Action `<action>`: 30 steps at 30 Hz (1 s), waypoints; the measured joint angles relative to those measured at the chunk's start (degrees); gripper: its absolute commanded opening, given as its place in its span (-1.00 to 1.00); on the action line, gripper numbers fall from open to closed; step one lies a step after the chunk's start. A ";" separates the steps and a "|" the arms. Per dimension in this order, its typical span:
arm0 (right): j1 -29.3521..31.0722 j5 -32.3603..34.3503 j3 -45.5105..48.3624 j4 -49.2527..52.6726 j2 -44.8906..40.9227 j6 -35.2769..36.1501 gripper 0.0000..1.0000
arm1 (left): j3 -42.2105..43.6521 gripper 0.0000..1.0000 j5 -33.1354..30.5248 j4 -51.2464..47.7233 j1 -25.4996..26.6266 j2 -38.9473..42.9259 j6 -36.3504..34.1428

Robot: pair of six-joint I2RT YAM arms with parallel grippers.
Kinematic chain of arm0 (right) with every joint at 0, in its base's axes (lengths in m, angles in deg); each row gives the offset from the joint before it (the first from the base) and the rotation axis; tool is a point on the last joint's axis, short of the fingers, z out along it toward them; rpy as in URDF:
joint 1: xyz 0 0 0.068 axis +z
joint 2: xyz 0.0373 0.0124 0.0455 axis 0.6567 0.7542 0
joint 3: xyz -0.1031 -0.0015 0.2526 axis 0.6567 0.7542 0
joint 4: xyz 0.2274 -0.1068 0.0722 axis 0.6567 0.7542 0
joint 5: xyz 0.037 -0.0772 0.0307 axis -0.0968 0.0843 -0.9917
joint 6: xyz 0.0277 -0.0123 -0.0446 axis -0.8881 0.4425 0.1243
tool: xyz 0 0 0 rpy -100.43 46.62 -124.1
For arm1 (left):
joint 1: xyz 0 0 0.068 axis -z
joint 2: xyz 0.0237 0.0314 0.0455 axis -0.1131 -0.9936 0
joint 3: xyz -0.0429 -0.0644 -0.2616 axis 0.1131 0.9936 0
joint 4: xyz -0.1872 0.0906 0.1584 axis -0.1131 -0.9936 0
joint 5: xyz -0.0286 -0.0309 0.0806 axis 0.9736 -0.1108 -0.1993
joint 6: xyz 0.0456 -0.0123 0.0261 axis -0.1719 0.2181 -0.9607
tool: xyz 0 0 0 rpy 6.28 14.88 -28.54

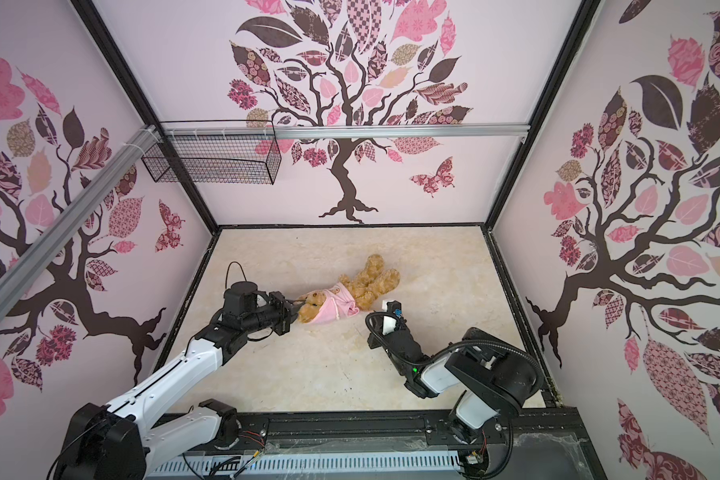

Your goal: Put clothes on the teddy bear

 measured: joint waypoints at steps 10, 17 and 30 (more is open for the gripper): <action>-3.15 -9.97 -3.67 9.97 -1.57 -1.18 -1.00 | -1.29 -1.00 1.77 3.02 -0.96 -5.01 -4.46; -3.65 -13.86 -4.55 19.85 -4.02 0.04 -0.59 | -3.02 -1.00 4.33 7.15 -0.92 -8.96 -9.97; -2.86 -30.93 -9.75 42.58 -24.83 3.69 -0.22 | -6.43 -1.00 -0.55 4.24 -1.18 -8.72 -16.72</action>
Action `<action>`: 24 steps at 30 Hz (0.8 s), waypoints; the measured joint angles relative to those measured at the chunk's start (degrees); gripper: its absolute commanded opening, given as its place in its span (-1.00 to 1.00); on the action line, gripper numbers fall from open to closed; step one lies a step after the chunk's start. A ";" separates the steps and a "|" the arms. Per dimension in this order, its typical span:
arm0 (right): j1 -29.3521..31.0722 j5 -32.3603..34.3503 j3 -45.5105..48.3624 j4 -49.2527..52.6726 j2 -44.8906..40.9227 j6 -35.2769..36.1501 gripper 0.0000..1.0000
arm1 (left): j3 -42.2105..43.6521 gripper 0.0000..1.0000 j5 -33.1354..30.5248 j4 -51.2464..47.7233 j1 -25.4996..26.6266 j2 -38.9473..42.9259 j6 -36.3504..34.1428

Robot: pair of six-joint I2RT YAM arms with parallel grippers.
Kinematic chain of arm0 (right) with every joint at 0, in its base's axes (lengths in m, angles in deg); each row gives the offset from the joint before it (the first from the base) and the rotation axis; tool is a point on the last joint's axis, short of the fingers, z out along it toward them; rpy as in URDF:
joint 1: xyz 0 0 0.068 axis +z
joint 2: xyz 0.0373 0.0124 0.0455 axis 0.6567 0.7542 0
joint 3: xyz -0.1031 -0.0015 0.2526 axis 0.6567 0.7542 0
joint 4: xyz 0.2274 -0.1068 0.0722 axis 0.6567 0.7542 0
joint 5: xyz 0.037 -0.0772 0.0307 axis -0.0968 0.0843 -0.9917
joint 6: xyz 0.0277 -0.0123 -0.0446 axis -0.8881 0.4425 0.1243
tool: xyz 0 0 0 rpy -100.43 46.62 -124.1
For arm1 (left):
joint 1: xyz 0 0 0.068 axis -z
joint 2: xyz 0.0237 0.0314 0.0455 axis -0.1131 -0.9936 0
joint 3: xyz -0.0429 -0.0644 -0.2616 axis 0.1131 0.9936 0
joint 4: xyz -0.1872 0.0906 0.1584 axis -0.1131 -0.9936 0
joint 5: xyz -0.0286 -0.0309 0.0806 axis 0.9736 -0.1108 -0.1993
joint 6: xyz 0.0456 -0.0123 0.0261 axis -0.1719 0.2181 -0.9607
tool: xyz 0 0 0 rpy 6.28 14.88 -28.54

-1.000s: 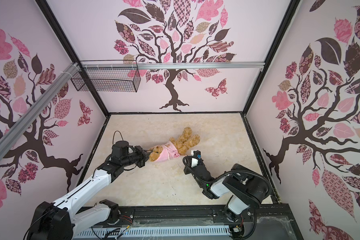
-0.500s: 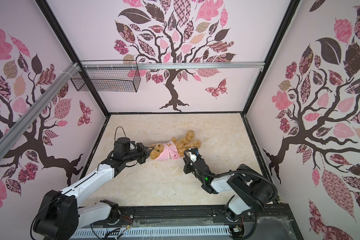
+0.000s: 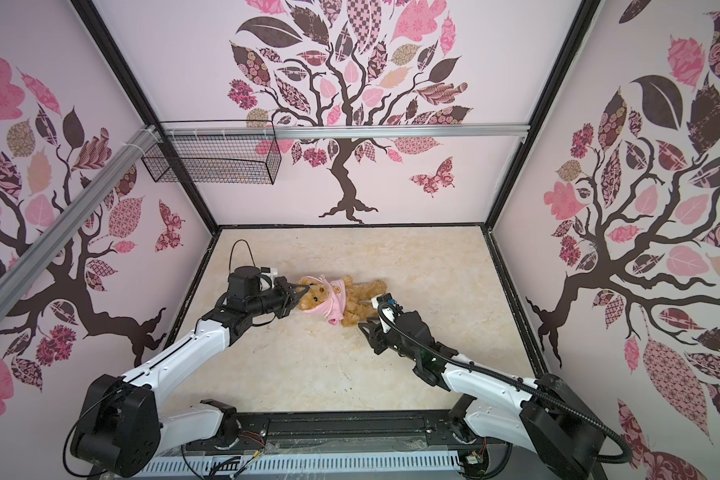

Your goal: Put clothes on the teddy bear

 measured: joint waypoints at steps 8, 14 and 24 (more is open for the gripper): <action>14.27 2.86 -7.37 -7.28 11.52 -8.28 -0.06 | 5.53 -1.00 -9.77 0.52 3.52 6.95 15.87; 14.69 7.45 -13.16 -11.50 24.28 -11.43 0.12 | 5.53 -1.00 -14.23 0.04 6.43 12.24 22.58; 14.71 12.13 -19.37 -18.62 33.22 -12.07 0.42 | 5.53 -1.00 -16.35 -1.86 7.02 14.27 26.51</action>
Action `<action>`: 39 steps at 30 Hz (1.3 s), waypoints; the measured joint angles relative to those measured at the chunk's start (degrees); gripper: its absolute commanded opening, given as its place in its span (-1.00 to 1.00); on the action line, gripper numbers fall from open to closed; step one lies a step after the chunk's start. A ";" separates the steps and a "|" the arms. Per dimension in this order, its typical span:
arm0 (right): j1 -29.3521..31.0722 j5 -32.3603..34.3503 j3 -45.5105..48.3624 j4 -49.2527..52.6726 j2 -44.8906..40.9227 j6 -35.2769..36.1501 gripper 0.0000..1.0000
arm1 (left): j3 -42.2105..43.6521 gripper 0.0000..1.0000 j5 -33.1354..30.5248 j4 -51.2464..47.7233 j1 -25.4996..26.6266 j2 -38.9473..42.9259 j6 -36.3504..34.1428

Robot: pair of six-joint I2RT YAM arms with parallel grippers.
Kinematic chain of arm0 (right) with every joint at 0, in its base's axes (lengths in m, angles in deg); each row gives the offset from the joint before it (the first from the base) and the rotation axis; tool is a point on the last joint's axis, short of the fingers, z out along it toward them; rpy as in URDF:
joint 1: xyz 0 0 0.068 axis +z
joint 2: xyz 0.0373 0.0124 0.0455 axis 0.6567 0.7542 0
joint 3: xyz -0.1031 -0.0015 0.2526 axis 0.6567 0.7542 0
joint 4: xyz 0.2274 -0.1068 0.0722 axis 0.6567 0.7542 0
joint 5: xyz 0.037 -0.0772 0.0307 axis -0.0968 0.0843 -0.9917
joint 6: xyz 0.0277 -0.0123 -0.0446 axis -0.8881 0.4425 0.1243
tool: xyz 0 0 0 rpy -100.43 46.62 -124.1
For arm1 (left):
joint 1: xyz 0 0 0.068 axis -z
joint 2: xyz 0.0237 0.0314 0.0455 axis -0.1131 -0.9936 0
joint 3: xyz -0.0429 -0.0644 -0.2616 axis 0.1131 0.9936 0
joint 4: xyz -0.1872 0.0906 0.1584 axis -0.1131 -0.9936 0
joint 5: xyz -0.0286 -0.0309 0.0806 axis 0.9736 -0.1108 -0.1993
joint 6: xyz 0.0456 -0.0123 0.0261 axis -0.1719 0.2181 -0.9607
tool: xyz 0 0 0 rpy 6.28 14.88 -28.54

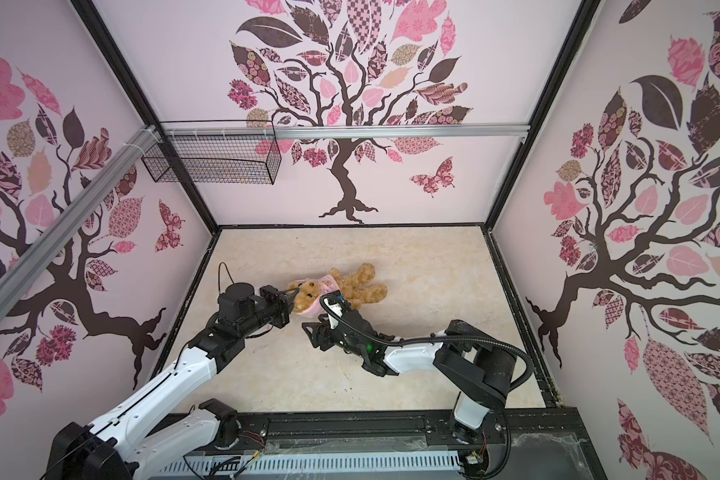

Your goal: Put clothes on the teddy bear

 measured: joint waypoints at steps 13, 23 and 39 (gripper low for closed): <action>-0.26 7.23 -1.16 -6.49 4.13 -4.68 -0.67 | 0.00 -1.00 -0.74 0.13 0.11 0.02 0.83; -2.60 7.76 3.93 -11.82 4.07 -4.50 -0.94 | 0.61 -1.00 -0.33 0.11 0.70 -0.26 1.29; -7.67 8.57 16.72 -9.77 2.19 0.09 -0.29 | 0.59 -1.00 2.12 1.64 0.52 -2.60 0.79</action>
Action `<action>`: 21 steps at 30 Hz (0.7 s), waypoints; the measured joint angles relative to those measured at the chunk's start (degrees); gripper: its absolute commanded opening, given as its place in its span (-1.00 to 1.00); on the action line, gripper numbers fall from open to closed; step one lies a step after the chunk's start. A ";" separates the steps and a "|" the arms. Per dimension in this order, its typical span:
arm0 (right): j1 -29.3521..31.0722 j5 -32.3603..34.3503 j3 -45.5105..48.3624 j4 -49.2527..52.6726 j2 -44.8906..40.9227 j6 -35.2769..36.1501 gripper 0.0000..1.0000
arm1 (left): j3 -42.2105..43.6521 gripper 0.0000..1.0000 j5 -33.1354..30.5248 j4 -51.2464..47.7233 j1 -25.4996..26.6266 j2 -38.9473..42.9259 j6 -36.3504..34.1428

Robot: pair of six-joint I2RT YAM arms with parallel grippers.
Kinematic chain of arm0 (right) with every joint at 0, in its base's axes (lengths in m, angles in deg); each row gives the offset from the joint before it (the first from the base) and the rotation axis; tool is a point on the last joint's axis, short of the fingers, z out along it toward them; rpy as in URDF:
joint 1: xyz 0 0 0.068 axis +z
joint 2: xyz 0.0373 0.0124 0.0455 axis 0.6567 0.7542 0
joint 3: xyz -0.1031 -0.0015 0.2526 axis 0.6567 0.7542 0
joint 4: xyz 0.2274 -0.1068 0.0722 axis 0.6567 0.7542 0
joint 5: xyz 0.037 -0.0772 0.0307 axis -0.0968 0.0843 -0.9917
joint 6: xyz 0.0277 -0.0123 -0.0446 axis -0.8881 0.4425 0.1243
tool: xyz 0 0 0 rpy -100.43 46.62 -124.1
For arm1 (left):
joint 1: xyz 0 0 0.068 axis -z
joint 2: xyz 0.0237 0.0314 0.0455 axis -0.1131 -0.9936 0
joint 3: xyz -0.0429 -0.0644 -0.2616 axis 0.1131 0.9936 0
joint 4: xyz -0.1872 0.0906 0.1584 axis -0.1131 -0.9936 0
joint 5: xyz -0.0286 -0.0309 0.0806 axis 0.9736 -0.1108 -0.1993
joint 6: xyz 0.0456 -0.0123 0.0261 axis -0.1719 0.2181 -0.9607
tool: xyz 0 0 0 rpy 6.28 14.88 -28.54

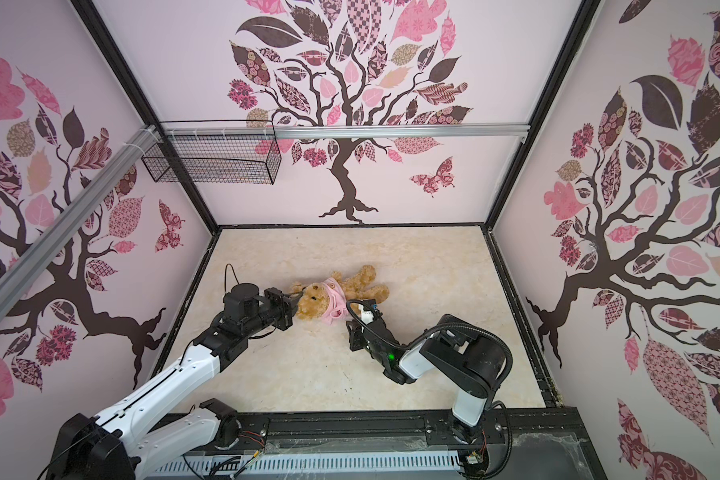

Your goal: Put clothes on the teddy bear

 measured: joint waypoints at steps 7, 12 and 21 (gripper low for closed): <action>-0.13 -7.04 5.31 8.61 -17.90 5.03 -0.10 | -0.02 -1.00 5.22 3.34 -1.81 -5.42 -5.42; -3.91 -9.97 5.55 20.31 -36.00 10.19 -0.04 | -0.70 -1.00 13.66 4.26 -1.81 -10.82 -13.35; -21.29 -18.27 5.35 19.02 -27.41 4.22 -0.28 | -0.70 -0.83 20.65 7.02 -1.55 -16.44 -27.76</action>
